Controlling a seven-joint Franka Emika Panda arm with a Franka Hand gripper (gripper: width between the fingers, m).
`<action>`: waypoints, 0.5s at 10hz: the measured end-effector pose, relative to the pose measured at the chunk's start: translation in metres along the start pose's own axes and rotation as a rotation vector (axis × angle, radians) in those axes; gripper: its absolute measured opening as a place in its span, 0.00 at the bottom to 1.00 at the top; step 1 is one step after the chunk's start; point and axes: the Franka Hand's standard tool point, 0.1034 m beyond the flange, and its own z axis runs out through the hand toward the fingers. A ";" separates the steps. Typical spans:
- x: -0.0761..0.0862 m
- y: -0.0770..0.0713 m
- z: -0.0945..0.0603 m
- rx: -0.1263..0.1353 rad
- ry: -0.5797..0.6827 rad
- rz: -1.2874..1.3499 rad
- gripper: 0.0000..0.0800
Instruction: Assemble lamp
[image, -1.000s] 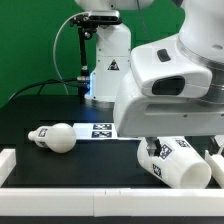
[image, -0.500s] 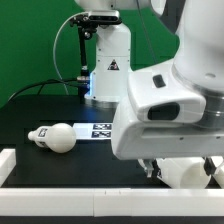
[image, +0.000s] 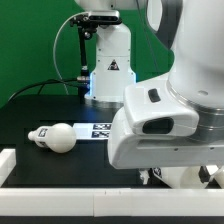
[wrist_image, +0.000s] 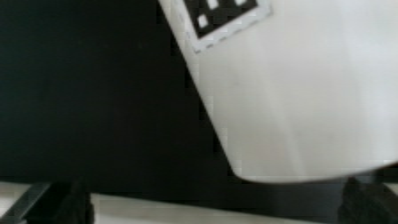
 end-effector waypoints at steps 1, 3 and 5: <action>-0.004 0.004 0.006 -0.003 -0.023 0.006 0.87; -0.009 0.004 0.012 -0.003 -0.054 0.006 0.87; -0.024 0.004 0.019 -0.002 -0.160 0.007 0.87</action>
Offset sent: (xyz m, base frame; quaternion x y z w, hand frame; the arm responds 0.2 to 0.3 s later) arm 0.0000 0.0000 0.0000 0.0000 0.0000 0.0000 1.0000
